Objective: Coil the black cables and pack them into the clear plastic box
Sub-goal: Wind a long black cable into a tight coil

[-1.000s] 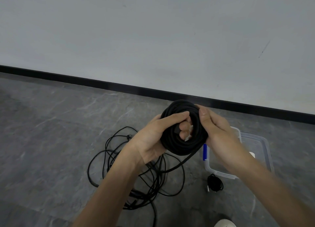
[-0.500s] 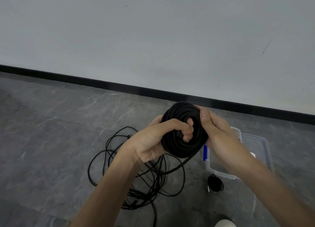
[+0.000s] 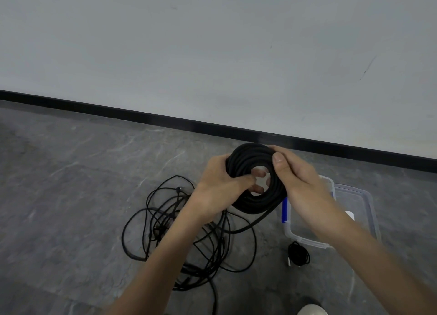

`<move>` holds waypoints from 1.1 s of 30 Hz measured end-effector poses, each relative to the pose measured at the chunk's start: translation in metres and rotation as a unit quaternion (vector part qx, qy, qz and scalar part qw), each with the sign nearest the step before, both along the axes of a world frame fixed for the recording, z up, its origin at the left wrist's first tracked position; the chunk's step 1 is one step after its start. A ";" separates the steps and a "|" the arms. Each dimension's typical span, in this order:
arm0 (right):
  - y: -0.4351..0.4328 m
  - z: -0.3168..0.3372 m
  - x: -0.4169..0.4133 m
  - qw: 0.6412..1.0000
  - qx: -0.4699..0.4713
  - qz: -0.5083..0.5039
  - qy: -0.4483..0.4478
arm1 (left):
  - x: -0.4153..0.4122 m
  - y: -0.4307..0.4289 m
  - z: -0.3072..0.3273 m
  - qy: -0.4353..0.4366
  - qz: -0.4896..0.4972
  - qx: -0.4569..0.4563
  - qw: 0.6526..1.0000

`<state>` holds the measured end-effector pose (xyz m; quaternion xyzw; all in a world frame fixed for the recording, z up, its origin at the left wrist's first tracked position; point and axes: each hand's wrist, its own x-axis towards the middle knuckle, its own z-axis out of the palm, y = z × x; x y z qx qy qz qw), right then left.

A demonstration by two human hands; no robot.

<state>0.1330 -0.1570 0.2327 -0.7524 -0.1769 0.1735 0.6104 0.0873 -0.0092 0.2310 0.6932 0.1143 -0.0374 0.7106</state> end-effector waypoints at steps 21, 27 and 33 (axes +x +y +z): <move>0.000 -0.006 0.007 0.999 0.016 -0.027 0.005 | 0.001 0.002 0.009 0.074 -0.038 -0.150 0.985; 0.000 -0.004 0.005 0.999 0.032 0.021 0.000 | 0.000 0.004 0.003 0.073 -0.006 -0.150 0.986; 0.000 -0.006 0.004 1.000 0.005 0.020 0.000 | -0.001 0.006 0.000 0.097 -0.037 -0.129 0.986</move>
